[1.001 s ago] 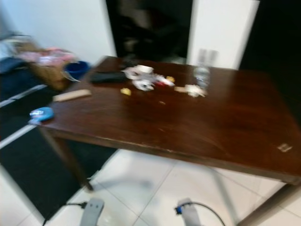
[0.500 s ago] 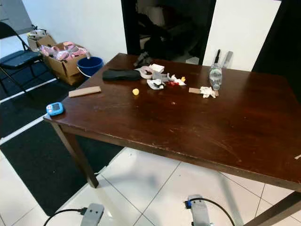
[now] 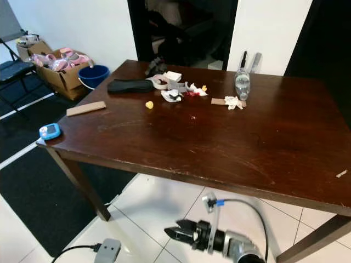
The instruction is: Picking trash to rubbish bin
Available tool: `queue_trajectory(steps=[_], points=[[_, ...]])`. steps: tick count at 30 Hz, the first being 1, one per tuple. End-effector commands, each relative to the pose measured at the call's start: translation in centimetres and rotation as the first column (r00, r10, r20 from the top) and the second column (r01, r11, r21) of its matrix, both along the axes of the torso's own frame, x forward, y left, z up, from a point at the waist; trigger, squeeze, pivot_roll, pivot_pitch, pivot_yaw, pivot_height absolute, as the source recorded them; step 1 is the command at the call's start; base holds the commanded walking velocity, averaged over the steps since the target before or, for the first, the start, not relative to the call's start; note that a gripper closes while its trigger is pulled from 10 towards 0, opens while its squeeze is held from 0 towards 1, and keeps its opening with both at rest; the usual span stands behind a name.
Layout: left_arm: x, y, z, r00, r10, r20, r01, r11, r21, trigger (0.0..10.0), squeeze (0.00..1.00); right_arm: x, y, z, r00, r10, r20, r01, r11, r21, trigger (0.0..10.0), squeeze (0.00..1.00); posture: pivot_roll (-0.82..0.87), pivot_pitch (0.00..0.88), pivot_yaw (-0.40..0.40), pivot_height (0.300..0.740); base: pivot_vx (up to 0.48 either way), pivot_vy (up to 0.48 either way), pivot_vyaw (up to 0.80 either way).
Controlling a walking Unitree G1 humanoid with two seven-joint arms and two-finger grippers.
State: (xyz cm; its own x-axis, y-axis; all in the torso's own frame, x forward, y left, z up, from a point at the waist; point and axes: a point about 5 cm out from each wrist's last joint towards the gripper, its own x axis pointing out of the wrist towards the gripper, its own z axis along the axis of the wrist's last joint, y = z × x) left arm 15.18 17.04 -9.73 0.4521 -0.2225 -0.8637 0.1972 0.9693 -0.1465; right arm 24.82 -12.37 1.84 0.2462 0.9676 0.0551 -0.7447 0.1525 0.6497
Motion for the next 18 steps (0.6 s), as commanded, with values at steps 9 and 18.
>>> queue_trajectory(steps=[9,18], points=[[-0.3,0.8,-0.1,1.000,0.009,-0.014,-0.009,1.000,0.016,10.0,0.00,1.8,0.9,6.3,0.976,0.016,0.218,-0.082,0.951,0.298,10.0,0.00,-0.01,0.046,0.021,0.740,0.262,0.000,0.00],[-0.5,1.0,-0.1,1.000,0.009,-0.018,-0.009,1.000,0.019,10.0,0.00,3.9,-0.6,17.2,0.867,-0.218,0.448,-0.119,0.782,0.612,10.0,0.00,-0.01,0.048,0.021,0.740,0.272,0.000,0.00]])
